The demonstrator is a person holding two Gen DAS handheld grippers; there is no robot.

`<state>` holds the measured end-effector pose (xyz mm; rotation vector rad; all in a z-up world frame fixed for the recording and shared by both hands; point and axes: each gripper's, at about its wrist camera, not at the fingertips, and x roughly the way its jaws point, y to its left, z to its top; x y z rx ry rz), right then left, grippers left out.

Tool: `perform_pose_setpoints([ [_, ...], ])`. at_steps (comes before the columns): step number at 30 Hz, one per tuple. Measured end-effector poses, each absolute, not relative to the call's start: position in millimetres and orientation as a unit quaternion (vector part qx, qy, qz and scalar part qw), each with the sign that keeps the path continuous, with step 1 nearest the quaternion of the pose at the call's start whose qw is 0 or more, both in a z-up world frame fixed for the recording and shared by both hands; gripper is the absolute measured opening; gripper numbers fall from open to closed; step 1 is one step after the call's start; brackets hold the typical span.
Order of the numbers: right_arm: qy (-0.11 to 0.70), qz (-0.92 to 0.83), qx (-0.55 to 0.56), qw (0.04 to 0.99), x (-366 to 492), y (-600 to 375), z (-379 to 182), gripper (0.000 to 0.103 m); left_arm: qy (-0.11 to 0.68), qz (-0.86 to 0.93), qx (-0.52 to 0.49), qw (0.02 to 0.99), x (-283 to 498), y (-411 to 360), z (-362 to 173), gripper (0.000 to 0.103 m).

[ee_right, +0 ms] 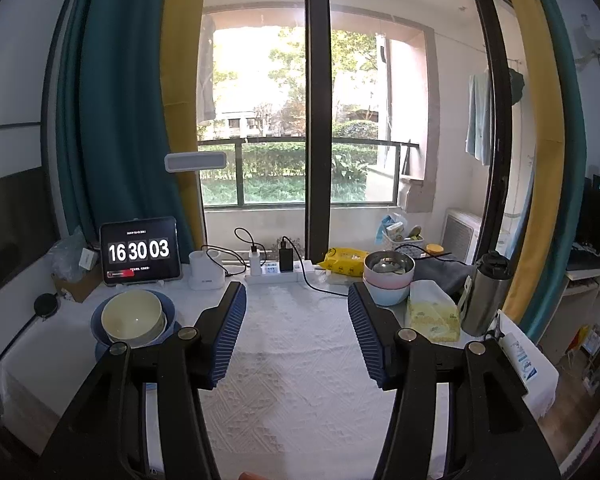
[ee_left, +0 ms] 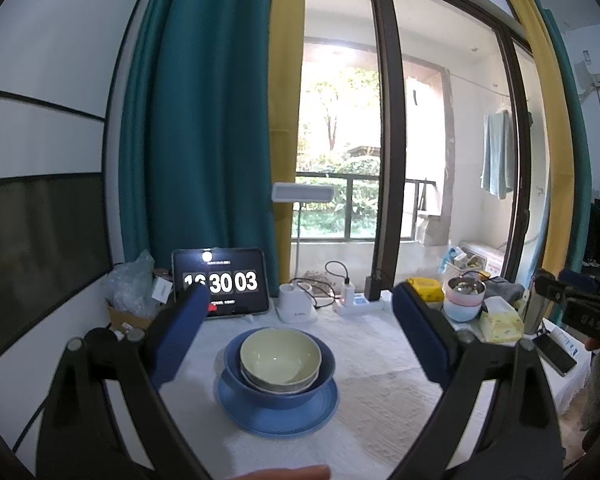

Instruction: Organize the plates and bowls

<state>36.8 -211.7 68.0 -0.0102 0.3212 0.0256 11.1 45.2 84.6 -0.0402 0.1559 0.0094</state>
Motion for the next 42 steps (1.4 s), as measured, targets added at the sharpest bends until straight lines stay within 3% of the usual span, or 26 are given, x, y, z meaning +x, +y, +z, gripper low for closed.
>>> perform_pose_setpoints([
  [42, 0.160, 0.011, -0.002, 0.987, 35.4, -213.0, 66.1, 0.056, 0.078, 0.006, -0.026, 0.997, 7.7, 44.1, 82.5, 0.094],
])
